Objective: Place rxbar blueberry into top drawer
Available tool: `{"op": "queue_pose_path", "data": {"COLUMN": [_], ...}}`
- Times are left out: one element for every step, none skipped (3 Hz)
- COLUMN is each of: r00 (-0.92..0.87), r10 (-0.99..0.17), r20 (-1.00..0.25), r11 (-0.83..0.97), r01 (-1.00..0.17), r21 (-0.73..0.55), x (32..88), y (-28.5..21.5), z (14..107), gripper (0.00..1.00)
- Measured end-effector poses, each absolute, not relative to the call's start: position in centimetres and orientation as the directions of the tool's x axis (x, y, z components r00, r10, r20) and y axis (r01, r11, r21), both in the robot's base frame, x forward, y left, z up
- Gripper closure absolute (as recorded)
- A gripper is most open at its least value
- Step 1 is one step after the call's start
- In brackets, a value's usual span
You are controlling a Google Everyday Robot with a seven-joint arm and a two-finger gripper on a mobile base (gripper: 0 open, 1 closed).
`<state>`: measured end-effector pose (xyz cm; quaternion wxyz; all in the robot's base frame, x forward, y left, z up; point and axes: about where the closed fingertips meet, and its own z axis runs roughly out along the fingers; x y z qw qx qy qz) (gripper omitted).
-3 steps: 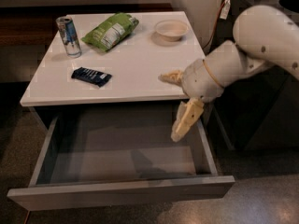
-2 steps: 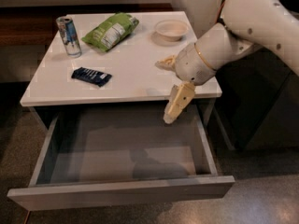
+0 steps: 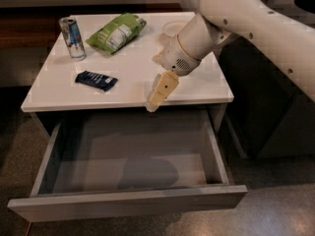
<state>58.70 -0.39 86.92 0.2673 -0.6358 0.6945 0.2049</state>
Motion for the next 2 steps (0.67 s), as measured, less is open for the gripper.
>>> {"op": "queue_pose_path", "data": {"r00": [-0.045, -0.044], "r10": [-0.778, -0.772], "r20": [-0.626, -0.634], "r11": [0.103, 0.12], "r01": [-0.993, -0.99], "r21": [-0.057, -0.078], "x": [58.71, 59.63], "y": [-0.1, 0.68], "z": [86.73, 86.67], "gripper": [0.0, 0.0]}}
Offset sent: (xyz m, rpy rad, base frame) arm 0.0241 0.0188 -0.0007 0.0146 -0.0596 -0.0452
